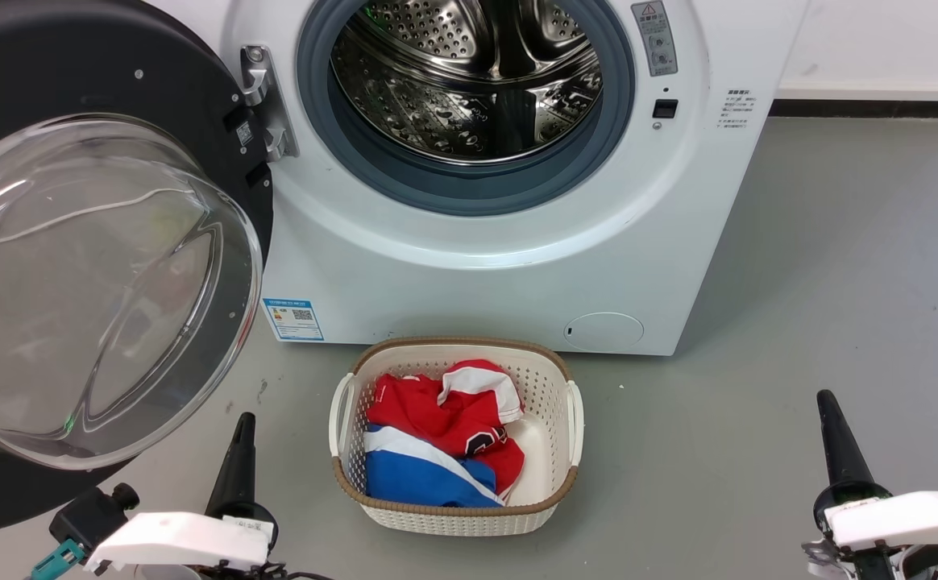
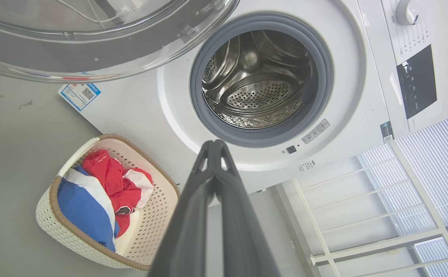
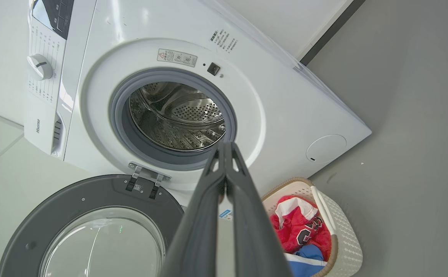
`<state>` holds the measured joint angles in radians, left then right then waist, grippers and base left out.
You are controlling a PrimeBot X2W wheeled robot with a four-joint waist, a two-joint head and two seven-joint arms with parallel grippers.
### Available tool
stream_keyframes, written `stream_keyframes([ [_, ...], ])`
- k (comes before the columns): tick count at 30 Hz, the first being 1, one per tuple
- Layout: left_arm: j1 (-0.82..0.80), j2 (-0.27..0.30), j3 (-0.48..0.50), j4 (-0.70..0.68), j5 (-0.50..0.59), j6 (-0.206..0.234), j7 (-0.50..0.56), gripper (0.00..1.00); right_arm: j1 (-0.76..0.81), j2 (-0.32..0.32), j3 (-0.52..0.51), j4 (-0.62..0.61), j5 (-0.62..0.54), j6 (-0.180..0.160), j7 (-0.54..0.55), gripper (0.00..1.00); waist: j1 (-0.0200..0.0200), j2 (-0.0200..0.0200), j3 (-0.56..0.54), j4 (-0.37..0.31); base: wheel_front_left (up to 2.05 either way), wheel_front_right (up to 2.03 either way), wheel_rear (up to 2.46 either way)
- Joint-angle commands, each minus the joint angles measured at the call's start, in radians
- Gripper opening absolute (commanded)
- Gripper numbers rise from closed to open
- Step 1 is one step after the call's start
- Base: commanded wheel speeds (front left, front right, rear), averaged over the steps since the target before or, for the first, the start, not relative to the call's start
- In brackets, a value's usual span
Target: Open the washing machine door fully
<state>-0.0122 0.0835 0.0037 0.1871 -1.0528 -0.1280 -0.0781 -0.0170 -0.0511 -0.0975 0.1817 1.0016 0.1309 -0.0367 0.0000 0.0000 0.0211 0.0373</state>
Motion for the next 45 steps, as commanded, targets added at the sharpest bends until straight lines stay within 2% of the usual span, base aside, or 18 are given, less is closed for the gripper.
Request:
stream_keyframes([
  [1,-0.029,0.005,0.005,-0.005,-0.033,-0.003,0.009,0.00,-0.027,-0.002,-0.003,-0.004,0.034,0.000,0.008,0.00,0.0000,0.0000,0.000,-0.001,0.00,0.00,0.00],
  [45,-0.082,0.000,0.051,0.040,-0.444,-0.004,0.119,0.00,-0.079,-0.001,-0.013,0.045,0.455,0.000,0.114,0.00,0.0000,0.0000,-0.012,-0.025,0.00,0.00,0.00],
])
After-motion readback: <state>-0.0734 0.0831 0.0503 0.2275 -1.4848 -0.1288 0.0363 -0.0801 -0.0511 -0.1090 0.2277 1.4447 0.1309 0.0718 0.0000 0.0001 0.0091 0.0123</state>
